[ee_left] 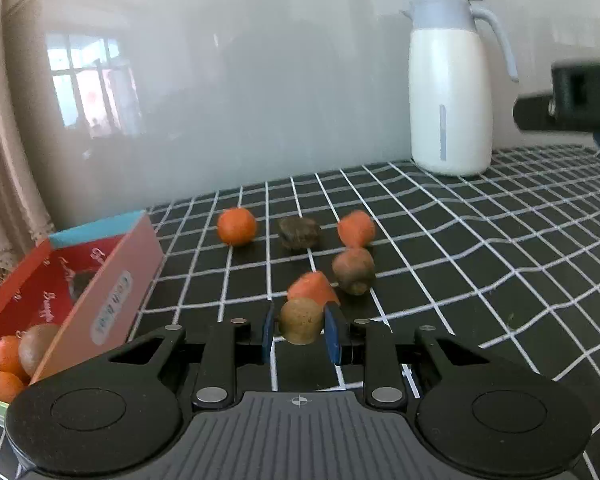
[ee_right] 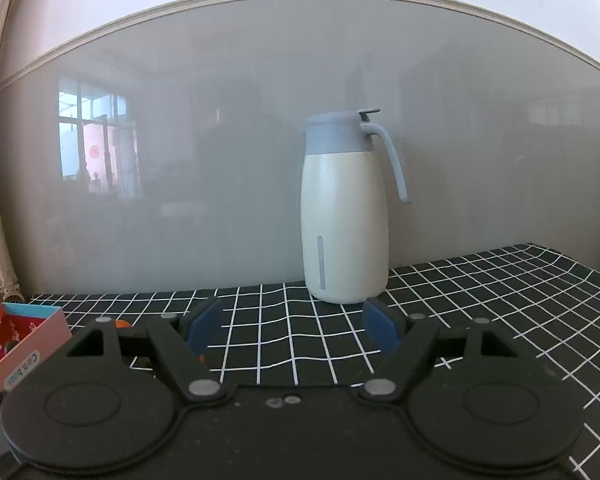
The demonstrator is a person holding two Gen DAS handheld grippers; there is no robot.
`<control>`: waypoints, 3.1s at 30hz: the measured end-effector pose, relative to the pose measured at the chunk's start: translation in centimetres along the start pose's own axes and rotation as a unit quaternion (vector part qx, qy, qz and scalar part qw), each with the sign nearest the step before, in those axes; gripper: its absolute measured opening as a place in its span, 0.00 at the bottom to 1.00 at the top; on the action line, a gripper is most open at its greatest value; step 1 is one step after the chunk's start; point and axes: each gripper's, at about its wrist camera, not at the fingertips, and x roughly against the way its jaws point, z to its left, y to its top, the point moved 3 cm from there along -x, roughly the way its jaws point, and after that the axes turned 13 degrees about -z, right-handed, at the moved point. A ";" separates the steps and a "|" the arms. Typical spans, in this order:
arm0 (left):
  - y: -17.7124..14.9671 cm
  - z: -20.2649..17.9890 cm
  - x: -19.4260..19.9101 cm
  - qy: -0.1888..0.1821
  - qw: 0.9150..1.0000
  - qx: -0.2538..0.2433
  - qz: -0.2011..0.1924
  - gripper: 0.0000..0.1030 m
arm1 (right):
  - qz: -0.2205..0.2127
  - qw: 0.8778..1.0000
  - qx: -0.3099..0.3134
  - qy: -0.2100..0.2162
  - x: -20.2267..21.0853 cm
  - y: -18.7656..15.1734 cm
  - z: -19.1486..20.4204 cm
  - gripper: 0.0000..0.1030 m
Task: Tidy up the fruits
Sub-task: 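Carry the tan ball with the left tool into the red box and release, then reach the right tool to an orange carrot chunk and close on it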
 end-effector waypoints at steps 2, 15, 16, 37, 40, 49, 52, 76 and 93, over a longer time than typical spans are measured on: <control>0.4 0.4 0.5 0.005 1.000 0.002 -0.010 0.26 | 0.001 1.000 0.001 0.002 0.0 -0.1 0.2 0.75; 1.5 5.3 2.2 0.051 0.998 0.011 -0.043 0.26 | 0.003 1.000 -0.001 0.021 -0.1 -0.4 3.1 0.75; 1.5 5.7 2.2 0.054 0.998 0.012 -0.043 0.26 | 0.003 1.000 -0.001 0.023 -0.1 -0.4 3.4 0.75; -0.3 17.1 3.9 0.150 0.987 0.046 -0.041 0.26 | 0.016 0.997 0.016 0.076 -0.3 -2.0 11.7 0.75; -0.7 18.5 4.2 0.163 0.985 0.047 -0.039 0.26 | 0.017 0.996 0.014 0.083 -0.3 -2.0 12.9 0.75; -2.3 23.2 4.4 0.203 0.977 0.068 -0.019 0.26 | 0.019 0.994 0.026 0.104 -0.3 -2.7 15.8 0.75; -3.0 24.2 4.0 0.208 0.975 0.074 -0.005 0.26 | 0.020 0.994 0.028 0.107 -0.2 -2.8 16.2 0.75; -2.0 21.3 4.1 0.195 0.978 0.066 -0.028 0.77 | 0.004 0.995 0.043 0.091 0.4 -1.9 13.2 0.77; -1.6 19.4 3.6 0.177 0.982 0.059 -0.031 0.77 | 0.094 0.979 0.114 0.144 -0.6 -5.6 14.6 0.65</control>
